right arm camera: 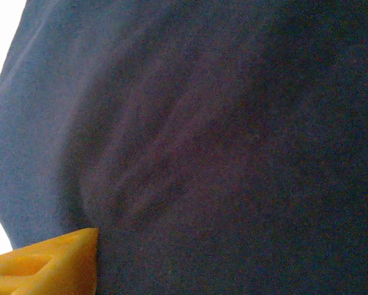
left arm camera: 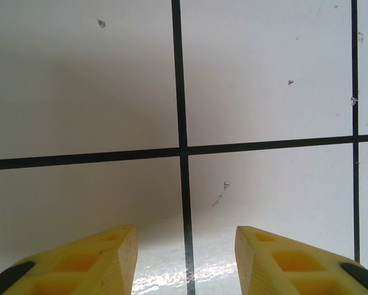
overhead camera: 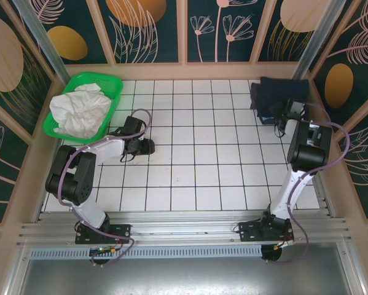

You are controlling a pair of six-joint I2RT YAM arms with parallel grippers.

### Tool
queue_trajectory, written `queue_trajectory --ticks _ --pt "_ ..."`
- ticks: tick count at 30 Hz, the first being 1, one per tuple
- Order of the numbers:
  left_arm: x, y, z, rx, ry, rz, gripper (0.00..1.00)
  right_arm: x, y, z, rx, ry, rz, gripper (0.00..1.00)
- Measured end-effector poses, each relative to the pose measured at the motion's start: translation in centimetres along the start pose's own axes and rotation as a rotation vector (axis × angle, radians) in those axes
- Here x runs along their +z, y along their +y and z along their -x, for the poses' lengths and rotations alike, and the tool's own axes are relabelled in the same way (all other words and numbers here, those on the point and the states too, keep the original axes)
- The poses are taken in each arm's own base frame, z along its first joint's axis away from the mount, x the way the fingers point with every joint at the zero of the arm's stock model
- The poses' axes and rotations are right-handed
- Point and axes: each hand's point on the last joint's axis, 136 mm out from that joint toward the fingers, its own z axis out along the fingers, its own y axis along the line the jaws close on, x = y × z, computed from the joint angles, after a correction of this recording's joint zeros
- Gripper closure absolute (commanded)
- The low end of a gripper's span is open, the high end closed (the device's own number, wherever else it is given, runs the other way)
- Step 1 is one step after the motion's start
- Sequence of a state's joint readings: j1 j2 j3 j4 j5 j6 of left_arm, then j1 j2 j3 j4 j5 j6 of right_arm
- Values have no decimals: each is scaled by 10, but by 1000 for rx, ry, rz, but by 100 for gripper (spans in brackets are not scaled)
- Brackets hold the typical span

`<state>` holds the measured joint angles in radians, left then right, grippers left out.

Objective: Fold and stack the t-shirts

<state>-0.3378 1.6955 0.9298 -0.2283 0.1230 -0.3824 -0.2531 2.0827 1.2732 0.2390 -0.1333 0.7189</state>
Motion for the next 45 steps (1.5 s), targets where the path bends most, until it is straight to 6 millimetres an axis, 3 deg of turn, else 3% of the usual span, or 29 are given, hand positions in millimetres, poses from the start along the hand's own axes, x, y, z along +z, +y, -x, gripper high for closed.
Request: queue_trajectory --ticks 3,7,10,12,14,18,20,23,27,30,33,35,37,40,42,45 --pt "0 0 0 -3 1 -1 54 15 19 3 -26 13 37 17" --pt "0 -1 0 -9 0 -3 49 7 21 -8 -61 34 27 7" --pt "-3 -2 5 -23 -21 -7 41 -27 8 -24 -88 46 -19 1" --pt "-10 -5 13 -34 -62 -20 37 -64 3 -31 -120 21 -31 1" --pt "-21 -10 23 -42 -122 -39 26 -104 1 -33 -153 -31 -20 1" --pt "-56 -15 49 -66 -307 -69 9 -168 0 -34 -220 -177 33 1" --pt "-78 -11 59 -74 -428 -62 2 -187 -7 -41 -277 -248 41 1" --pt "-118 8 62 -79 -643 -6 1 -205 -12 -65 -444 -349 68 1" --pt "-144 53 53 -68 -844 188 1 -204 -28 -101 -629 -380 100 1" --pt "-138 97 45 -109 -837 343 1 -187 -38 -105 -693 -364 44 1" --pt "-145 134 51 -147 -879 466 2 -178 -29 -100 -720 -381 46 1" --pt "-142 147 52 -145 -912 496 1 -176 -23 -89 -698 -415 67 1" --pt "-126 160 47 -138 -873 515 1 -176 -23 -82 -684 -439 78 1" --pt "-108 170 43 -117 -826 528 1 -180 -18 -91 -703 -468 158 1" --pt "-112 165 48 -90 -878 504 1 -177 -26 -106 -725 -426 166 1" --pt "-119 160 45 -64 -994 456 1 -178 -24 -106 -727 -437 177 1"
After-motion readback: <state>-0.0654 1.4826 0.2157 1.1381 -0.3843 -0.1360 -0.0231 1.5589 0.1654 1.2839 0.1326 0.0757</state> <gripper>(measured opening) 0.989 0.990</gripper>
